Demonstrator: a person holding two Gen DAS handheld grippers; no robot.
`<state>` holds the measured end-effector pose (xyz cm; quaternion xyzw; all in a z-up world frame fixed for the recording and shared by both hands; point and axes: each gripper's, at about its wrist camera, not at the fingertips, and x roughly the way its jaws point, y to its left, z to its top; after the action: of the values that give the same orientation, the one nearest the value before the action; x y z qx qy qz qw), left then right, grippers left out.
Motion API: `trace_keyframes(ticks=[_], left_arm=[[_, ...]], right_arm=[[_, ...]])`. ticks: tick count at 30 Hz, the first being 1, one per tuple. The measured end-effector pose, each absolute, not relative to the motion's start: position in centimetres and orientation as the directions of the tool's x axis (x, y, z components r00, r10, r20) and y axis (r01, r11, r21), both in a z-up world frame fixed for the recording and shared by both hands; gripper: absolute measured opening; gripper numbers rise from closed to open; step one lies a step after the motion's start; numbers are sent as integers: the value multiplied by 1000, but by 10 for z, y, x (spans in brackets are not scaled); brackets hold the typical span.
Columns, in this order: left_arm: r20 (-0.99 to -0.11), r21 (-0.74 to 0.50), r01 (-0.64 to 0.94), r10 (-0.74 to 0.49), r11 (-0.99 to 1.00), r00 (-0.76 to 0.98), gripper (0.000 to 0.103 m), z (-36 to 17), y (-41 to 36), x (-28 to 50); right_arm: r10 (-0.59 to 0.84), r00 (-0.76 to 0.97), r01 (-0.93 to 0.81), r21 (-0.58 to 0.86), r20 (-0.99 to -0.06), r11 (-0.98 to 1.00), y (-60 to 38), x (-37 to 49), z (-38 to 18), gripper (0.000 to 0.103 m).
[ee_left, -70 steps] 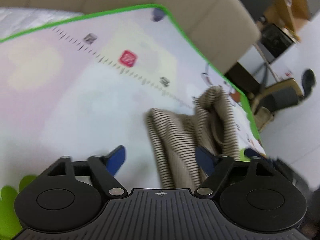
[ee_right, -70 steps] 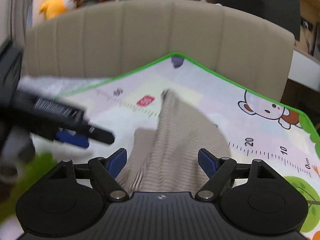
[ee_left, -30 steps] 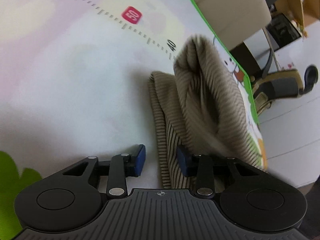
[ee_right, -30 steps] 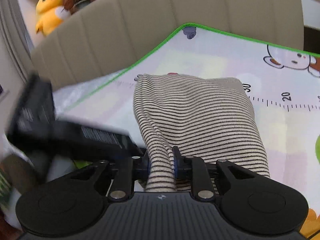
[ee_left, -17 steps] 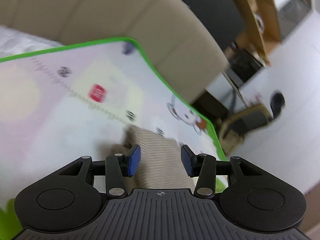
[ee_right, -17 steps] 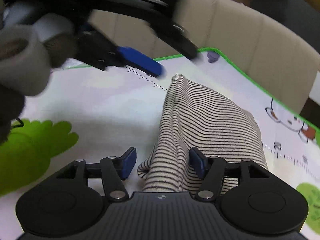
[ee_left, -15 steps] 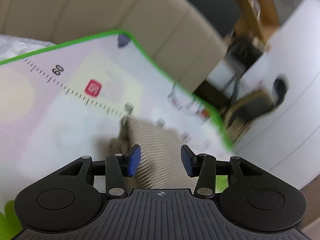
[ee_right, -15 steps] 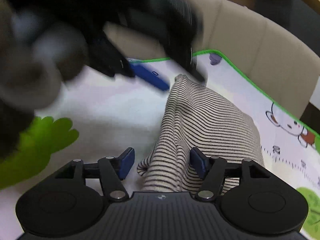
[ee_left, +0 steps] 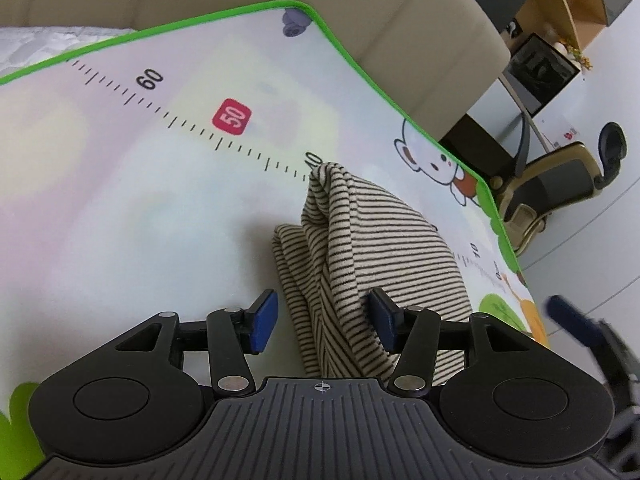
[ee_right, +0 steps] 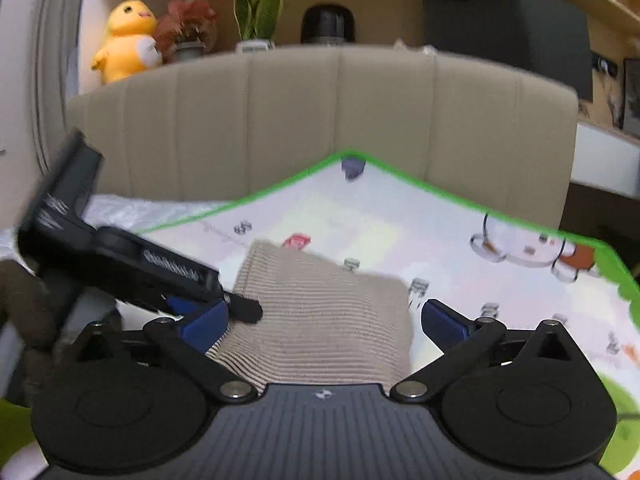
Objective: Fold clothes
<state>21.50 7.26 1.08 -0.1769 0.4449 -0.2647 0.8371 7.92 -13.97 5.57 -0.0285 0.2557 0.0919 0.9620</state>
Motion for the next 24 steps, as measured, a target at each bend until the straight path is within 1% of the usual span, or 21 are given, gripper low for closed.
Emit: trace_keyframes(ticks=[2,3,5,6,7,10,13,18,21,22,24], left_arm=[[-659,-523,284,-593,803,462,61,10,73,214],[-666,-518,284,-589,807,459,61,9,73,214],[-685,-496,284,-570,821,454,62,4,72,213],[-690,-486,284,-562,827,456,66,2,72,213],[-691,-484,285,-561,827,456,67,1,73,213],[-689,-494,278,-566,824,453,69,1,75,215],[-690,-492,278,-564,825,453,69,1,75,216],[-694,-493,272,-562,827,450,71,0,75,217],[-696,-492,269,-560,828,450,72,-1,75,217],[-696,-491,270,-559,828,450,72,-1,75,217],[-699,-483,273,-554,832,452,73,-1,76,216]], right_arm=[[127,781,-207,-62,-612,976,-125,92,26,103],[90,763,-209,-112,-641,972,-118,94,12,103],[67,786,-223,-181,-615,958,-111,87,4,103],[65,782,-230,-191,-620,954,-110,86,7,103],[72,775,-241,-188,-628,952,-111,85,12,103],[115,755,-255,-127,-645,959,-125,87,33,103],[123,782,-211,-74,-611,975,-144,92,57,103],[104,802,-140,-16,-588,990,-154,139,84,103],[61,773,-101,-28,-631,995,-142,192,75,103],[36,749,-92,-51,-661,994,-135,209,68,103],[-41,679,-97,-144,-733,985,-118,230,39,103]])
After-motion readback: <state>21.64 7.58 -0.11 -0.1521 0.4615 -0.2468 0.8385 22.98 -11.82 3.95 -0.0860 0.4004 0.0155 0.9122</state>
